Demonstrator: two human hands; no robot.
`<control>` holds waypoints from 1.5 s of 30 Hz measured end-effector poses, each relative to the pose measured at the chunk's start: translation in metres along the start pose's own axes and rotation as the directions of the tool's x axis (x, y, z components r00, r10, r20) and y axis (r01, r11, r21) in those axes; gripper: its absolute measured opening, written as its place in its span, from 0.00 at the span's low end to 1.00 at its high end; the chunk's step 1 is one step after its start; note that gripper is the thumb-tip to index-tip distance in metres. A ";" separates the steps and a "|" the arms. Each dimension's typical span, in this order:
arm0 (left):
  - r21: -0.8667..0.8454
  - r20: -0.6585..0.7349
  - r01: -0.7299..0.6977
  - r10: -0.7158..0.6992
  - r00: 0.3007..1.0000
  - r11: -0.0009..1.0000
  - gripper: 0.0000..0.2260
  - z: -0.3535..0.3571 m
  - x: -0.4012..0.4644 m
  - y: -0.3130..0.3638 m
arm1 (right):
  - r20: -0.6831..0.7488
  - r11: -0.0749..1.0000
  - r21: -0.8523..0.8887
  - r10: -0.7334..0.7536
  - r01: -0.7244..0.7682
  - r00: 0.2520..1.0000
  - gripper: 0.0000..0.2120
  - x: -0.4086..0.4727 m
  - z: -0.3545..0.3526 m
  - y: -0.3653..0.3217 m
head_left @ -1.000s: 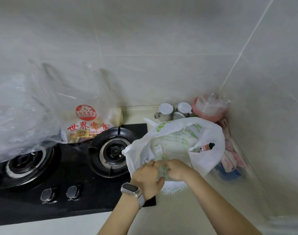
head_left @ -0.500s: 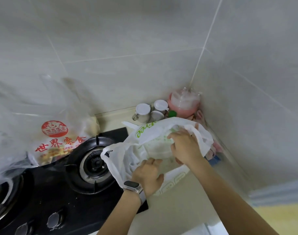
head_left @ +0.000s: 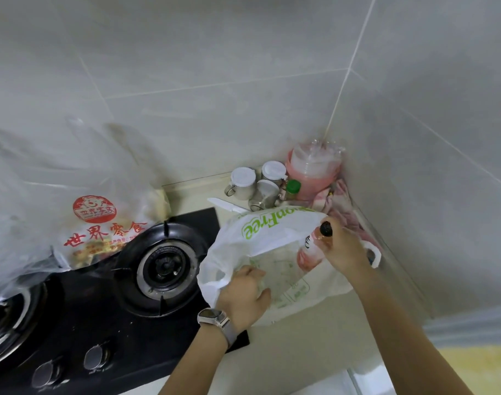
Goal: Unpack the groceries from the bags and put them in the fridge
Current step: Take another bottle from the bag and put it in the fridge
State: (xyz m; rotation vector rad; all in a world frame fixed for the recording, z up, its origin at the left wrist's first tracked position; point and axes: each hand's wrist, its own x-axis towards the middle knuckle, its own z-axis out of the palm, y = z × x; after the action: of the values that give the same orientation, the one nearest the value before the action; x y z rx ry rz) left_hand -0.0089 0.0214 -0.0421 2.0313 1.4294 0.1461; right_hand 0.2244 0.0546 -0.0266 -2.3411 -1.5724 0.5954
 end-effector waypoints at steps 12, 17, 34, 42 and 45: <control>0.012 -0.104 -0.004 0.005 0.995 1.000 0.20 0.000 -0.028 -0.002 | 0.016 0.971 -0.225 -0.084 0.085 0.996 0.15 -0.022 0.006 -0.004; -0.052 -0.087 -0.007 0.002 0.996 0.999 0.20 0.003 -0.039 -0.004 | 0.058 0.953 -0.267 -0.135 0.145 0.989 0.11 -0.038 0.015 0.003; -0.056 -0.085 0.050 -0.055 0.995 0.997 0.25 0.012 -0.064 0.008 | -0.048 0.972 0.207 -0.104 0.112 0.993 0.14 -0.069 0.015 -0.026; -0.337 -0.283 0.039 -0.140 0.949 0.941 0.48 0.017 -0.077 0.019 | -0.037 0.760 0.587 -0.318 0.278 0.947 0.08 -0.124 -0.017 -0.068; -0.492 -0.405 -0.029 -0.199 0.892 0.870 0.50 0.015 -0.080 0.023 | -0.042 0.652 0.700 -0.370 0.292 0.928 0.09 -0.134 -0.039 -0.079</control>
State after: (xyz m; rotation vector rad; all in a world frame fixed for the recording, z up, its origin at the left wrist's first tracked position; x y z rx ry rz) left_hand -0.0160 -0.0597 -0.0205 1.5589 1.5506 0.8966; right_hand 0.1336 -0.0382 0.0678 -1.4303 -1.4167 1.0169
